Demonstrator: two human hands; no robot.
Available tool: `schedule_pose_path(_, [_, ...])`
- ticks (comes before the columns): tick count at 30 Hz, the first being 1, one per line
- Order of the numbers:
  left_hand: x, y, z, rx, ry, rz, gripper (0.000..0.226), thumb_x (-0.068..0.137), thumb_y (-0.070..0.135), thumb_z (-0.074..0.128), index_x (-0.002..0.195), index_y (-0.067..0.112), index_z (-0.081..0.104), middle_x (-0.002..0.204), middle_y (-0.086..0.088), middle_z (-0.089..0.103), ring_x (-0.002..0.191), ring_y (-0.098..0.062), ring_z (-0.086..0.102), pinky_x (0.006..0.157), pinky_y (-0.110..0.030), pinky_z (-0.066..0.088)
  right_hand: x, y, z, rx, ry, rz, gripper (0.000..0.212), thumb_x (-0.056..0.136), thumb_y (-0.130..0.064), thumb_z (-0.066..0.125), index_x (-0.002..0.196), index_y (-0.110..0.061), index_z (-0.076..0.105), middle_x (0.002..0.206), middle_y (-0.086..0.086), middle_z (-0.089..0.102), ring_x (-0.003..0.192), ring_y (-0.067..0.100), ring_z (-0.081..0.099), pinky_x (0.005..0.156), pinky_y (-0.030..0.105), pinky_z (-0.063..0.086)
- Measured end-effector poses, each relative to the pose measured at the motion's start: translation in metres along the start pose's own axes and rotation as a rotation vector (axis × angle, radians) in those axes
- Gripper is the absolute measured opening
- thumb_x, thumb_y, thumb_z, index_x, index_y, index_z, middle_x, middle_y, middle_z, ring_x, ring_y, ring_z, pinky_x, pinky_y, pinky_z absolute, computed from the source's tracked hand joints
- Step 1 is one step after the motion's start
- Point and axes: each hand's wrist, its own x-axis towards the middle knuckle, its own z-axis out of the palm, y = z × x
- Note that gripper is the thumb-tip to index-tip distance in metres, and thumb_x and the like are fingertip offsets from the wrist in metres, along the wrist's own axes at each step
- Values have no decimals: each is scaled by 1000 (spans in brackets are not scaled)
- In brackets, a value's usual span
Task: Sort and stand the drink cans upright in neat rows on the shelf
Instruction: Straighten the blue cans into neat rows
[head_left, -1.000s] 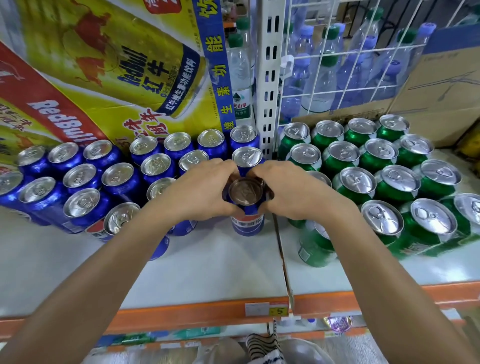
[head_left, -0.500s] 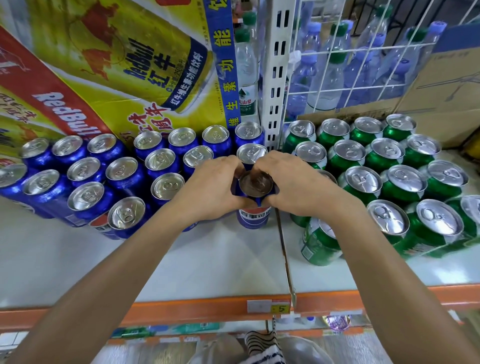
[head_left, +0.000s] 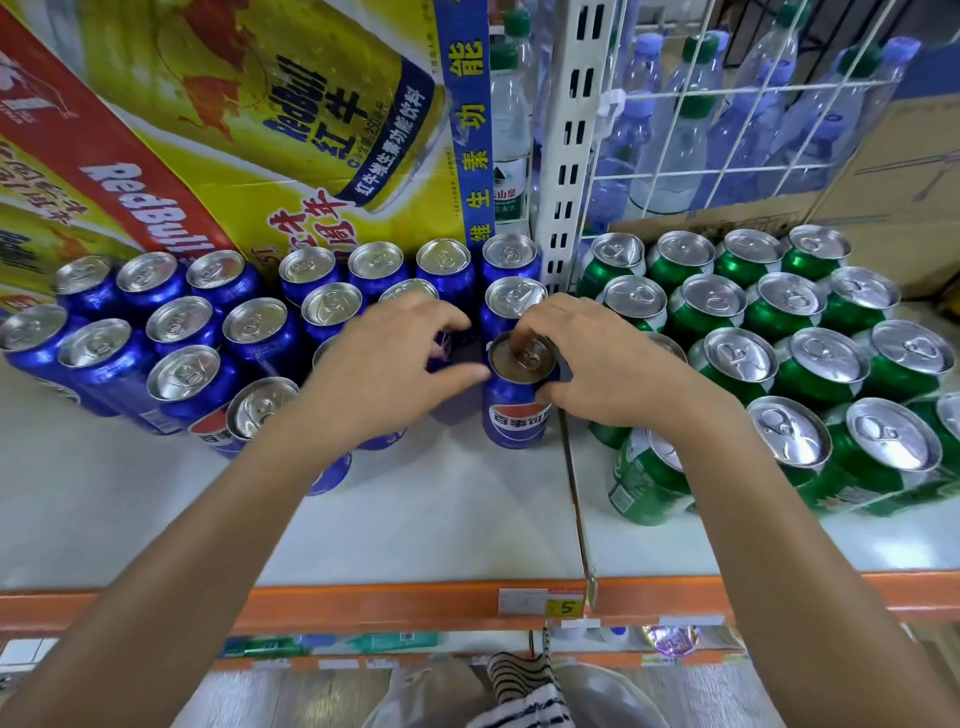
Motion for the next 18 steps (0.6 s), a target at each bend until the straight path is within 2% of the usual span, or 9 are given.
schedule_pose_path(3, [-11,-19,-21,307,72,-80,57,82,55,57,127,20,54,125,-6,55,109,-27,56,87,-42,47,-2,-1,2,49,22,7,36,76,-21,71,108,-17,55,101,-5,47,100,18,47,82,19,27])
schedule_pose_path(5, [-17,-31,-28,473,1,-164,62,82,59,54,131,20,50,130,-8,52,114,-30,53,85,-43,46,-3,-2,3,86,30,20,32,79,-23,71,107,-19,55,103,-8,46,101,16,46,84,19,27])
schedule_pose_path(7, [-19,-36,-27,534,-107,-209,70,78,61,60,134,21,45,131,-10,45,112,-33,52,82,-44,48,-4,-2,3,105,25,36,31,80,-23,71,107,-20,54,105,-9,45,101,14,45,84,18,25])
schedule_pose_path(11, [-22,-34,-22,473,-118,-198,79,67,50,79,133,25,43,131,-7,31,99,-37,55,73,-42,50,-5,-2,4,140,27,41,31,80,-23,72,106,-21,55,105,-9,46,99,10,43,85,16,24])
schedule_pose_path(14, [-32,-21,-19,400,-136,-66,76,66,43,81,132,33,45,127,2,33,90,-24,53,72,-33,45,-5,0,5,148,23,43,31,80,-22,72,106,-21,54,105,-10,45,98,8,42,85,16,24])
schedule_pose_path(18, [-46,10,-5,278,-232,130,71,68,49,76,131,40,45,121,11,36,100,-18,53,79,-31,43,-3,2,3,157,22,49,32,79,-19,72,106,-21,55,106,-9,45,98,8,41,84,16,24])
